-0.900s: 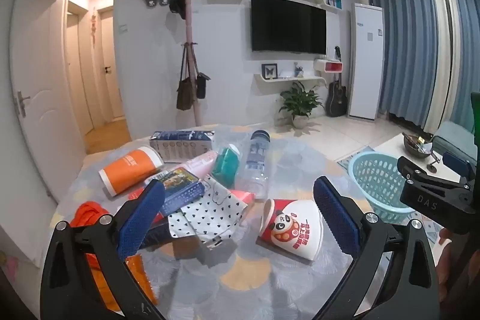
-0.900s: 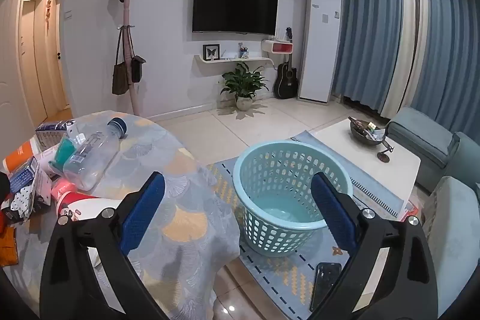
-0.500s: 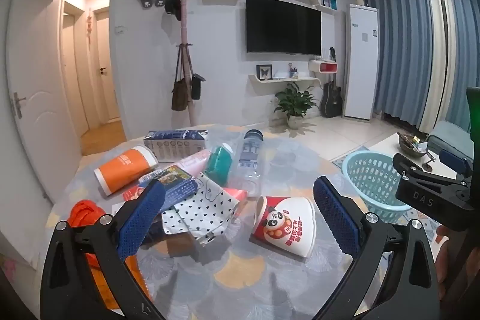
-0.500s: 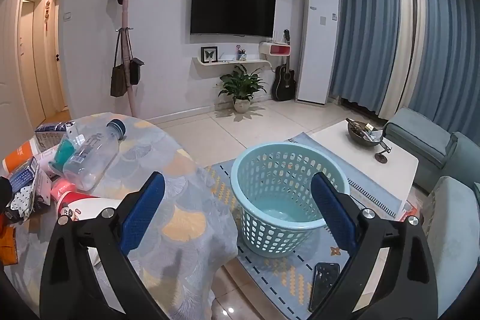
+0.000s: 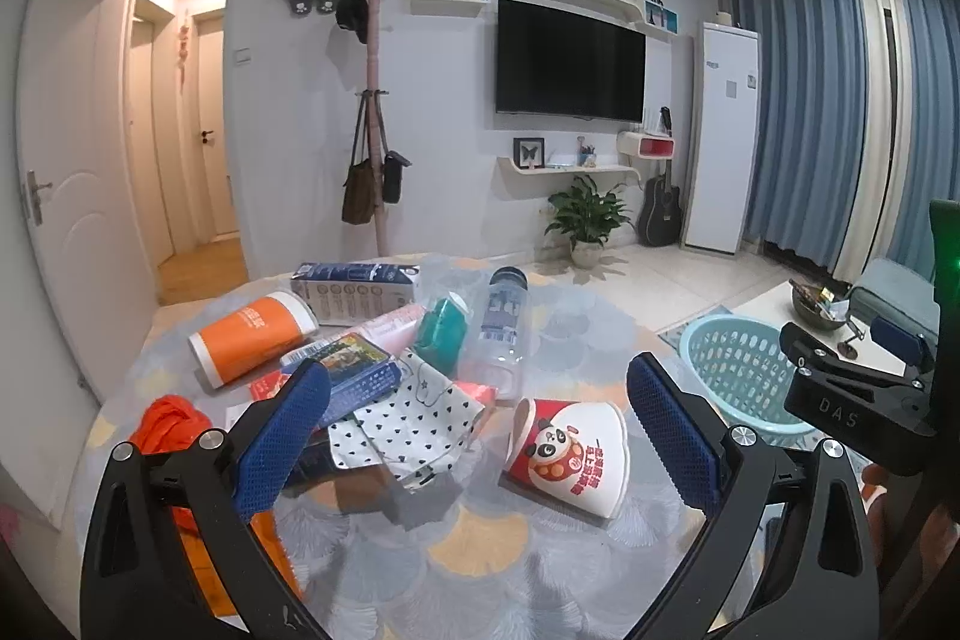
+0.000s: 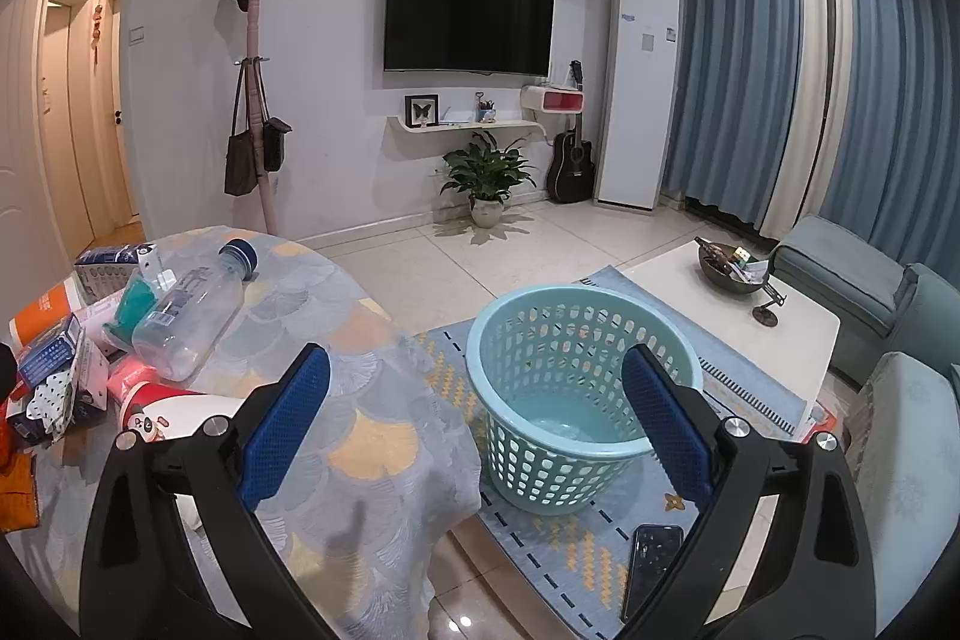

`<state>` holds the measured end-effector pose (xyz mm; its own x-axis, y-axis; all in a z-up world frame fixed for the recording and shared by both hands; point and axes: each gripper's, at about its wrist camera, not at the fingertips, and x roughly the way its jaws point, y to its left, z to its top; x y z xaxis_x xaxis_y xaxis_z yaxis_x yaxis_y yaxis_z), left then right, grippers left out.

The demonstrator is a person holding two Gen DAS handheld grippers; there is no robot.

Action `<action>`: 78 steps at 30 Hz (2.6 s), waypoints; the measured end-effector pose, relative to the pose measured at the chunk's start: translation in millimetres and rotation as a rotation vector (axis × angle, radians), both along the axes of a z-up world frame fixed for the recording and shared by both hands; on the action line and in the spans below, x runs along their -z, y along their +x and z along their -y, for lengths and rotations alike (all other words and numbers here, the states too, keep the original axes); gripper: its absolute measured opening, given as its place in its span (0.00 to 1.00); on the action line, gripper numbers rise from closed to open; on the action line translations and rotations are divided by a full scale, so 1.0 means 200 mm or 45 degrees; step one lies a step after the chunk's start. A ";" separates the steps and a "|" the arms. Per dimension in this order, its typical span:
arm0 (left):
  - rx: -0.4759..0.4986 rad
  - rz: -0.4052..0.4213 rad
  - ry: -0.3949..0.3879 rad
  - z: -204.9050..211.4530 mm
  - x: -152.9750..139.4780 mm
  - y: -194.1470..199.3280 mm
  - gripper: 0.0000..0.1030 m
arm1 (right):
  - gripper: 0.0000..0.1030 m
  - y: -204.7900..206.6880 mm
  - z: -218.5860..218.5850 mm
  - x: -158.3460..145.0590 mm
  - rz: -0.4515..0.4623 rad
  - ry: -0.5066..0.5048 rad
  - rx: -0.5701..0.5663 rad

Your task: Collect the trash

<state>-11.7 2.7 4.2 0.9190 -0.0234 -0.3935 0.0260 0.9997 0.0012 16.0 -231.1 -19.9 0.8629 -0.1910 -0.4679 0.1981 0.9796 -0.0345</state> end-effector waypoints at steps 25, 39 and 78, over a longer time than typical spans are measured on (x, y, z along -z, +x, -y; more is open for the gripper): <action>-0.013 0.016 -0.024 -0.03 -0.02 -0.02 0.93 | 0.91 -0.01 -0.01 -0.01 0.008 0.006 -0.001; -0.008 0.014 -0.026 -0.04 -0.03 -0.02 0.93 | 0.90 0.00 -0.03 -0.02 0.009 -0.008 -0.009; -0.269 -0.351 -0.442 -1.04 0.24 0.08 0.93 | 0.82 0.12 -0.55 0.14 -0.228 0.100 -0.464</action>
<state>3.9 210.8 -43.7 0.7804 -0.0207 -0.6249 -0.2247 0.9234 -0.3112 39.1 -121.4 -48.6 0.7711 0.1545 -0.6176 -0.1649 0.9855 0.0407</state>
